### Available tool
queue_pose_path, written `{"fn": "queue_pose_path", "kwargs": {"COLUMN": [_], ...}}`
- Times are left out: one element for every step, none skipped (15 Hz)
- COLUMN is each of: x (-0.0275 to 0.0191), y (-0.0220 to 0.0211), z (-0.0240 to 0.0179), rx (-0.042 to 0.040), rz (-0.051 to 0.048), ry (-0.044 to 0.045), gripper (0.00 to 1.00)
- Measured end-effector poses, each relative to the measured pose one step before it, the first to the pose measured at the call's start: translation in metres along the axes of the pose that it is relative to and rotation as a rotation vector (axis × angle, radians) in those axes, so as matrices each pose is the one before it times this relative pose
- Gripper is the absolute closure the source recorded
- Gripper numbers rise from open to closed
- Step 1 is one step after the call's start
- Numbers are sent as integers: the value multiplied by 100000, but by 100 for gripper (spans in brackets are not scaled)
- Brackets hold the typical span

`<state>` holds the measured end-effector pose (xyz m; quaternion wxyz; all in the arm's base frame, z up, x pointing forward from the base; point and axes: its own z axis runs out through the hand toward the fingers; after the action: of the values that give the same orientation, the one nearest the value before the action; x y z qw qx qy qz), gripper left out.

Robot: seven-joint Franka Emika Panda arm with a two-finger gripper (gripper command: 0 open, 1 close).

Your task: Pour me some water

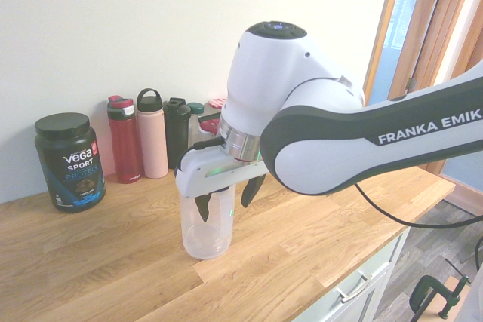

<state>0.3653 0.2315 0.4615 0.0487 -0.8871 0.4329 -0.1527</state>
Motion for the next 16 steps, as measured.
{"fn": "queue_pose_path", "kwargs": {"x": [168, 49, -22, -32, -21, -24, -69, -59, -9, 0, -5, -30, -55, -65, -76, -111], "y": [268, 224, 173, 29, -30, -78, -86, -85, -54, -49, -67, -66, -74, -75, -60, -60], "z": [520, 447, 351, 158, 58, -12, -73, -77, -37, 10, 26, 14, 1, -17, -12, -55], "rx": [68, 416, 286, 348, 628, 710, 738, 722, 454, 339, 412, 413, 489, 508, 325, 141], "rz": [441, 227, 132, 1, -38, -134, -137, -85, -129, -267, -464, -483, -462, -390, -332, -400], "ry": [35, 130, 127, 98, 156, 165, 100, 132, 179, 260, 428, 353, 226, 172, 75, 80], "gripper": [100, 100, 100, 100, 100, 100, 100, 100, 100, 100, 100, 100, 100, 100, 100, 100]}}
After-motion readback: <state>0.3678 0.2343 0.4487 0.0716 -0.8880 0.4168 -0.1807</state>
